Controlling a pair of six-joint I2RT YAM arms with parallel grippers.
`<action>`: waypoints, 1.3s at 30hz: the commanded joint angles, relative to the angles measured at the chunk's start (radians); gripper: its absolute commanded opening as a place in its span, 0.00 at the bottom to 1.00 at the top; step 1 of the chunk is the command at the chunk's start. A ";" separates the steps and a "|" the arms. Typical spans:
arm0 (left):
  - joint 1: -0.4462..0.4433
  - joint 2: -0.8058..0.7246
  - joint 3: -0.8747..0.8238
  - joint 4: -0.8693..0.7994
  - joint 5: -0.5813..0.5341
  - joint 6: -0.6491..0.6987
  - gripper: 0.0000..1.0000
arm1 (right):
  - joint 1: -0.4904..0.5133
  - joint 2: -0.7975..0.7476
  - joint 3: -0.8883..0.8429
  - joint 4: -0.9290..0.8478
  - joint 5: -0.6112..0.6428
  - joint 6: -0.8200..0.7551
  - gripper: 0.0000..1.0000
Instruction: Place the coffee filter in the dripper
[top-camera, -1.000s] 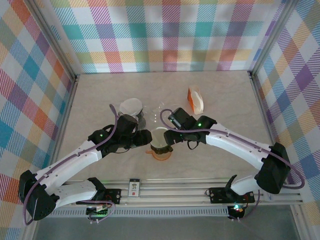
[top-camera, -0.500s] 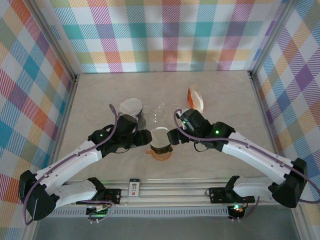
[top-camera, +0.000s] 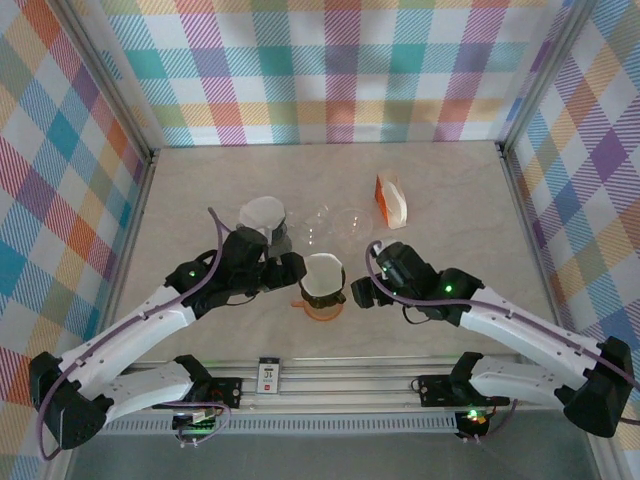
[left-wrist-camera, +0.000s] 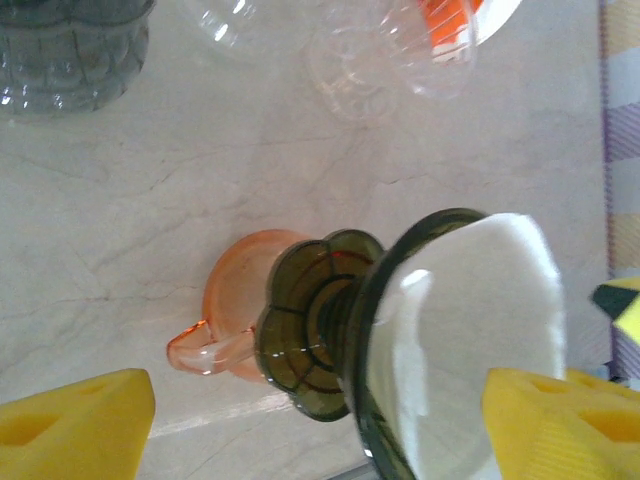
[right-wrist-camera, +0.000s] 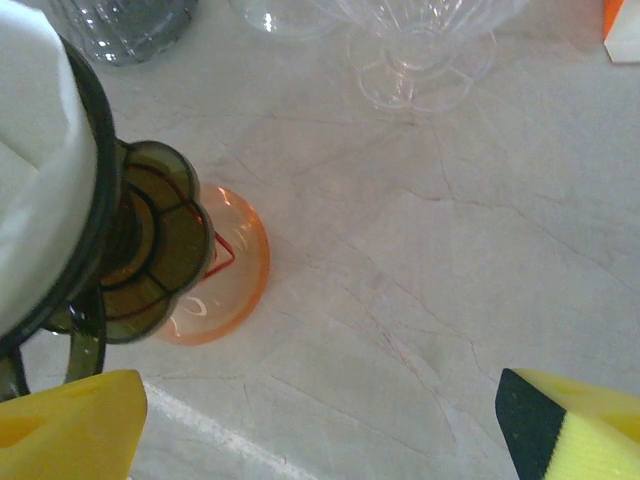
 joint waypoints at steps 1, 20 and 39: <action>0.010 -0.048 0.042 0.017 -0.027 -0.003 0.88 | -0.005 -0.029 -0.047 0.036 0.004 0.048 0.91; 0.012 -0.164 -0.032 -0.084 -0.130 -0.027 0.93 | -0.005 0.052 -0.361 0.443 -0.276 0.054 0.77; 0.019 -0.245 0.000 -0.201 -0.211 -0.003 0.94 | -0.021 0.219 -0.421 0.737 -0.366 0.002 0.61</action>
